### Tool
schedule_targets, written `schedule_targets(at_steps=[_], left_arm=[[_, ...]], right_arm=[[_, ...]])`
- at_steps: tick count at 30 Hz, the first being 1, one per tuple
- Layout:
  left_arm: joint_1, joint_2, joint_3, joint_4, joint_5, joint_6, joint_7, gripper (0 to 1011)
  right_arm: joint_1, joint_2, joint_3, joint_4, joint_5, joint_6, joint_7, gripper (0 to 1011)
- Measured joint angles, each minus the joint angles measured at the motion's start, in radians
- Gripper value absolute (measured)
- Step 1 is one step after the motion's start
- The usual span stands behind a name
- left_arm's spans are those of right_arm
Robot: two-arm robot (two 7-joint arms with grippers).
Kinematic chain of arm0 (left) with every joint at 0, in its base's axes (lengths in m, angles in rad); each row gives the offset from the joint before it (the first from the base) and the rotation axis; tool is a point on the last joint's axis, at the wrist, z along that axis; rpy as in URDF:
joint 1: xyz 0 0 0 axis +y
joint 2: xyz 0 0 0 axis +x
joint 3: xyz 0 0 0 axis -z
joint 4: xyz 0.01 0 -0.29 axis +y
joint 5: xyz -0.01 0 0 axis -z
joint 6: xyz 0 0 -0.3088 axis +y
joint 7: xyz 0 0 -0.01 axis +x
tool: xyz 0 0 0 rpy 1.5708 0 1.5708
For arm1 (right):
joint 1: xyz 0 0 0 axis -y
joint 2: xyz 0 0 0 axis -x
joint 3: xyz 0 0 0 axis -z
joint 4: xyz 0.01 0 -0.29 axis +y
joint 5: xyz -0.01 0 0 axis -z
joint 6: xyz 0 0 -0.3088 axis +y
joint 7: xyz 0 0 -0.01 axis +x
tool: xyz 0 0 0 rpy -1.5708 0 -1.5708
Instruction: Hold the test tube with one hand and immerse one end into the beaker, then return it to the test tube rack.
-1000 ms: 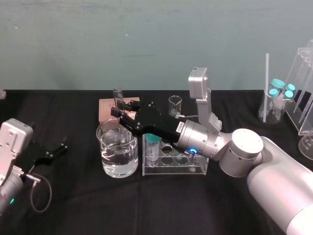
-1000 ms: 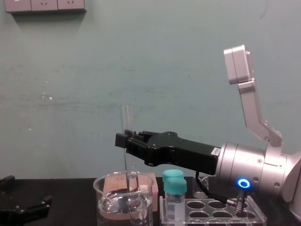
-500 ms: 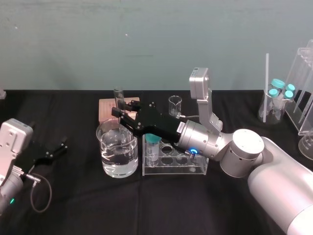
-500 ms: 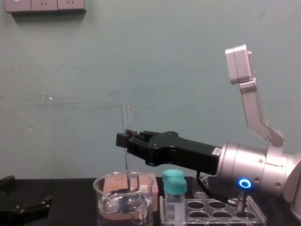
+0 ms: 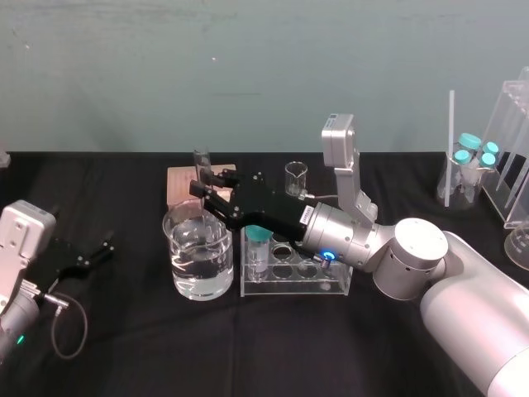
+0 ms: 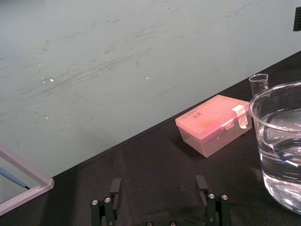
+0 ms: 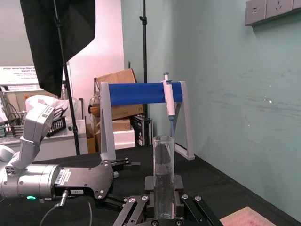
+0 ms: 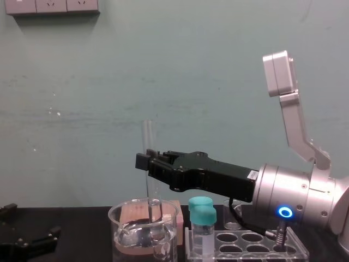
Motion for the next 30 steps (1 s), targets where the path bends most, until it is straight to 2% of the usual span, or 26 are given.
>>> schedule_targets(at_steps=[22,30], left_arm=[[0.0,0.0,0.0,0.0,0.0,0.0,0.0,1000],[0.0,0.0,0.0,0.0,0.0,0.0,0.0,1000]], right_arm=[[0.001,0.002,-0.001,-0.011,0.003,-0.004,0.001,225],[0.007,0.005,0.005,-0.046,0.01,-0.018,0.004,225]])
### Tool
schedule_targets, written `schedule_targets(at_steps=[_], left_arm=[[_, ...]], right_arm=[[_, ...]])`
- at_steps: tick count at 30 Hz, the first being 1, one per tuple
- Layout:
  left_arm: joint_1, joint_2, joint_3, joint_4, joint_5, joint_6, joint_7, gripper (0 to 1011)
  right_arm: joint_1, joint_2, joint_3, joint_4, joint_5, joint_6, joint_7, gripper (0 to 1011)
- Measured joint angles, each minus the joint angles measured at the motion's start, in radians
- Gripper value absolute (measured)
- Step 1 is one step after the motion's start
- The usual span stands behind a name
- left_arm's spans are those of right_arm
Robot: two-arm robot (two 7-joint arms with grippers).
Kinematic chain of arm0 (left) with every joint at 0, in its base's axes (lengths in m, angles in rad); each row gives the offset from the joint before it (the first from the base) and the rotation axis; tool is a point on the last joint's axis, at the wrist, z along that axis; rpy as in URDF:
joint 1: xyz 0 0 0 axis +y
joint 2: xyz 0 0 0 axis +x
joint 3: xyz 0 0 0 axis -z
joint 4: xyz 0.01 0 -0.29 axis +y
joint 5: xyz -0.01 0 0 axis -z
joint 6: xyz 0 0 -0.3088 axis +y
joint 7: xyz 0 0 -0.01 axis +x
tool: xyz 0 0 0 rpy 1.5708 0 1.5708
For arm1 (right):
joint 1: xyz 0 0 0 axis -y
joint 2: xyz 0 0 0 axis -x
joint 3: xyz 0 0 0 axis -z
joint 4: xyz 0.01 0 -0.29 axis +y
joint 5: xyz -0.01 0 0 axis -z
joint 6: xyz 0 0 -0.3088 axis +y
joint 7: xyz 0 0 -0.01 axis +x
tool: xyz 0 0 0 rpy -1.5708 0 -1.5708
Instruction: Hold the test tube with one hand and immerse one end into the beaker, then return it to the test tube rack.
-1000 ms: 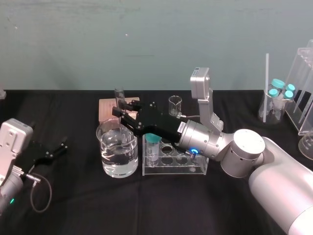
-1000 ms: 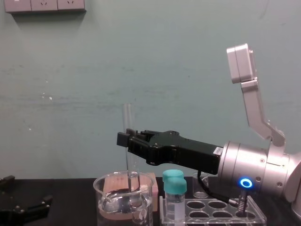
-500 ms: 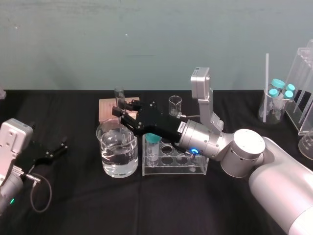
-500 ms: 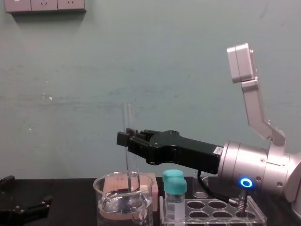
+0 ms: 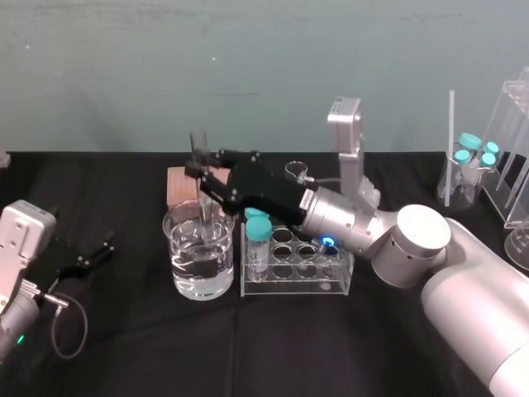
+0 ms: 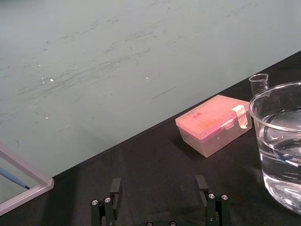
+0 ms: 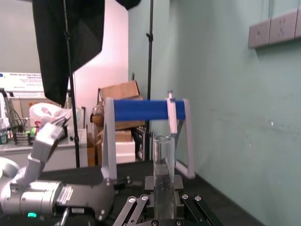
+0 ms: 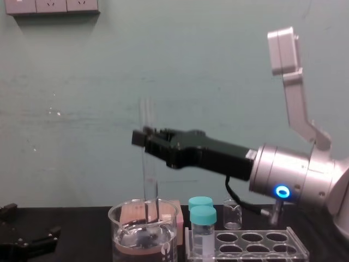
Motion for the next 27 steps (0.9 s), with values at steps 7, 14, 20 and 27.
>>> schedule_targets(at_steps=[7,14,20,27], left_arm=[[0.0,0.0,0.0,0.0,0.0,0.0,0.0,1000],[0.0,0.0,0.0,0.0,0.0,0.0,0.0,1000],[0.0,0.0,0.0,0.0,0.0,0.0,0.0,1000],[0.0,0.0,0.0,0.0,0.0,0.0,0.0,1000]], right_arm=[[0.003,0.015,0.02,-0.072,0.017,-0.02,-0.007,225],[-0.013,0.053,0.063,-0.181,0.041,-0.042,-0.045,225],[-0.051,0.11,0.119,-0.276,0.034,-0.058,-0.123,225],[-0.129,0.178,0.183,-0.35,-0.007,-0.044,-0.231,225]])
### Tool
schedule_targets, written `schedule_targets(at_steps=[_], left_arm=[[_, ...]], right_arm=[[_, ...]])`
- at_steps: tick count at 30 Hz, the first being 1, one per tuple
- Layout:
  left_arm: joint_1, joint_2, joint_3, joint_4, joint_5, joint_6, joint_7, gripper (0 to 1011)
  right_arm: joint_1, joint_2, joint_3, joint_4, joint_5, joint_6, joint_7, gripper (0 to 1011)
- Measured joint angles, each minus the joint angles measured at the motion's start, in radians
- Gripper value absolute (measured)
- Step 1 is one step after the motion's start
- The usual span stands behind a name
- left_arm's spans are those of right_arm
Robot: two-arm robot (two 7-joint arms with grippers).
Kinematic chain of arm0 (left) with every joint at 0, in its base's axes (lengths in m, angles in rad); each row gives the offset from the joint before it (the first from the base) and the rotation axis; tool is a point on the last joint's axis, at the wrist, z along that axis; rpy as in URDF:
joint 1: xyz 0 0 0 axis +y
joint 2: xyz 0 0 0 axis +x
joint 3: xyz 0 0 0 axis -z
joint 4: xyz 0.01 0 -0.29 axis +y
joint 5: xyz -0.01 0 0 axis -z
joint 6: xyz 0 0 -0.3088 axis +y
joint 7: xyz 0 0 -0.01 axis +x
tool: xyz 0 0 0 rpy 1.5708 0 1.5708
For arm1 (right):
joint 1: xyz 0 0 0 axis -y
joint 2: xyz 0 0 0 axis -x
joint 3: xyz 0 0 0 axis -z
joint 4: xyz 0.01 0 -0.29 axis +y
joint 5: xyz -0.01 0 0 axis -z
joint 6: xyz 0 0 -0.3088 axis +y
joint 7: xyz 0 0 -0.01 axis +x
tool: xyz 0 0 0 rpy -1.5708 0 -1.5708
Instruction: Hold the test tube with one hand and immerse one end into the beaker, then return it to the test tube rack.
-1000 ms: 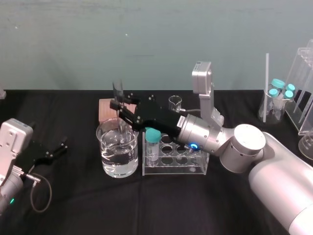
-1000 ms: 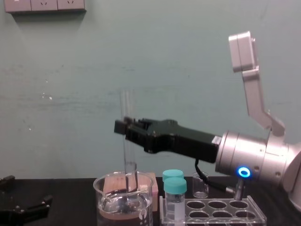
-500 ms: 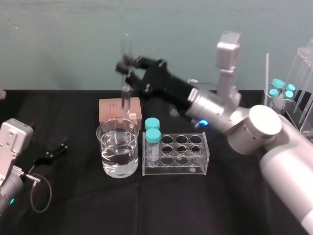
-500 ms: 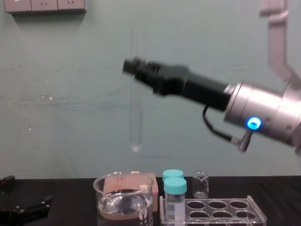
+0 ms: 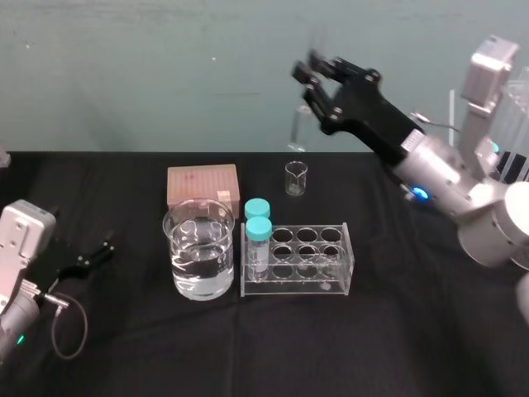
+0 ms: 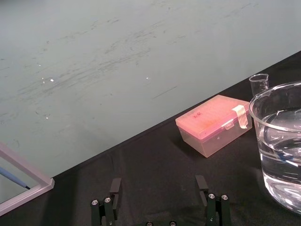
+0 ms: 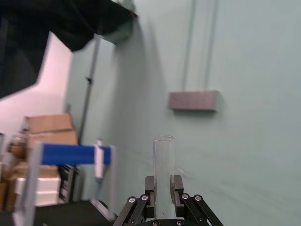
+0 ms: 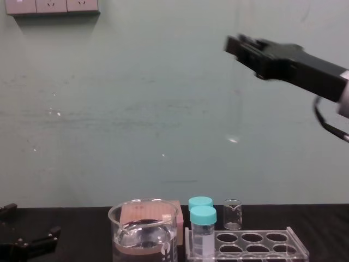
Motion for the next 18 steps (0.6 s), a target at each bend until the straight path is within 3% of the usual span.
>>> schedule_targets(at_steps=[8,18], left_arm=[[0.0,0.0,0.0,0.0,0.0,0.0,0.0,1000],[0.0,0.0,0.0,0.0,0.0,0.0,0.0,1000]], right_arm=[[-0.106,0.044,0.05,-0.048,-0.029,0.055,-0.073,225],[-0.168,0.052,0.07,-0.056,-0.037,0.1,-0.094,225]])
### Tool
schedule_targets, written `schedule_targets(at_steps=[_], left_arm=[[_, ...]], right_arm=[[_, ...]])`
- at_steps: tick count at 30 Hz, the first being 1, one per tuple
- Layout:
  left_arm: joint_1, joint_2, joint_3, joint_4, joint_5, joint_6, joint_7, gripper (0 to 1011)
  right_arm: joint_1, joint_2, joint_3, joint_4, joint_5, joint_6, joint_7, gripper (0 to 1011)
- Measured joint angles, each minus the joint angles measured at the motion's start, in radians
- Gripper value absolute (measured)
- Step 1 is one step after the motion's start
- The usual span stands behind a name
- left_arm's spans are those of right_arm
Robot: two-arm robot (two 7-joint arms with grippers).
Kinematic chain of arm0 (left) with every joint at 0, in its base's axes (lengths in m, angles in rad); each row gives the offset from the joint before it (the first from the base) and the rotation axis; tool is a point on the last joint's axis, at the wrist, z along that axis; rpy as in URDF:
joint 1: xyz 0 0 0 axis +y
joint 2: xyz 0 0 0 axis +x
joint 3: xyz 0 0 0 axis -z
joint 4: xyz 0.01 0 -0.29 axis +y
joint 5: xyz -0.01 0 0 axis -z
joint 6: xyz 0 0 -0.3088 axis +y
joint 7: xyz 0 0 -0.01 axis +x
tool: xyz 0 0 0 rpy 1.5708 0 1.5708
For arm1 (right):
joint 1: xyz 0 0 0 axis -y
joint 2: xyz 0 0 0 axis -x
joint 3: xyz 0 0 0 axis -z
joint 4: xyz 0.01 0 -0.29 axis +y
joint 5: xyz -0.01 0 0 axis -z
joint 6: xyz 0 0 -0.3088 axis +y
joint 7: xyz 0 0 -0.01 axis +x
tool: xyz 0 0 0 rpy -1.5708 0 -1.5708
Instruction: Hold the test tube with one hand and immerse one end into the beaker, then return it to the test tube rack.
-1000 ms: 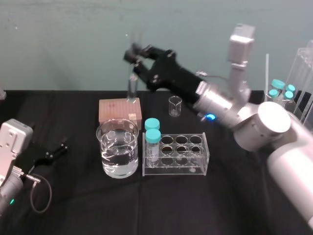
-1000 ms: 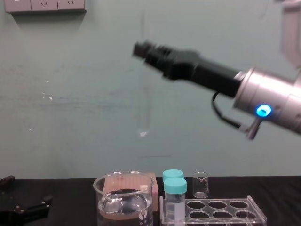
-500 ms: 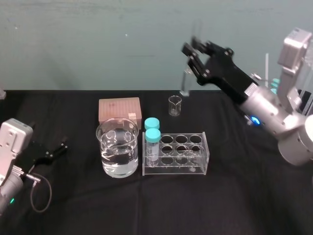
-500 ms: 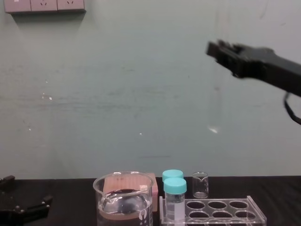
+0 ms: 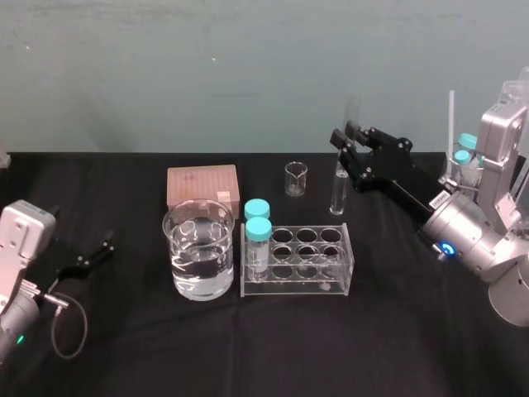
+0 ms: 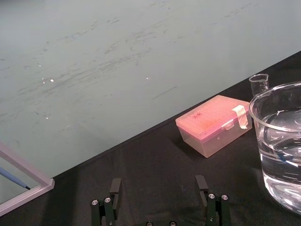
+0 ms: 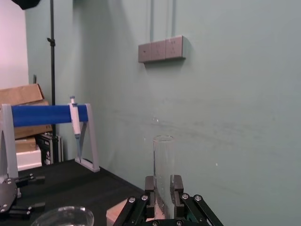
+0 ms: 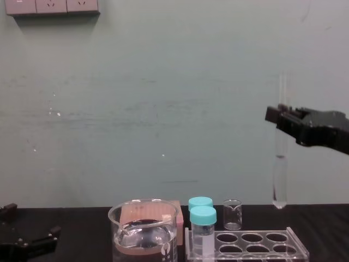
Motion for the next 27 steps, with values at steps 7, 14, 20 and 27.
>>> schedule_targets(at_steps=[7,14,20,27], left_arm=[[0.0,0.0,0.0,0.0,0.0,0.0,0.0,1000],[0.0,0.0,0.0,0.0,0.0,0.0,0.0,1000],[0.0,0.0,0.0,0.0,0.0,0.0,0.0,1000],[0.0,0.0,0.0,0.0,0.0,0.0,0.0,1000]], right_arm=[[-0.028,-0.004,0.012,0.004,0.001,0.02,-0.007,225],[-0.035,-0.012,0.017,0.022,0.001,0.025,-0.01,225],[-0.028,-0.027,0.018,0.052,0.003,0.008,0.002,225],[-0.017,-0.043,0.014,0.086,0.004,-0.014,0.019,225]])
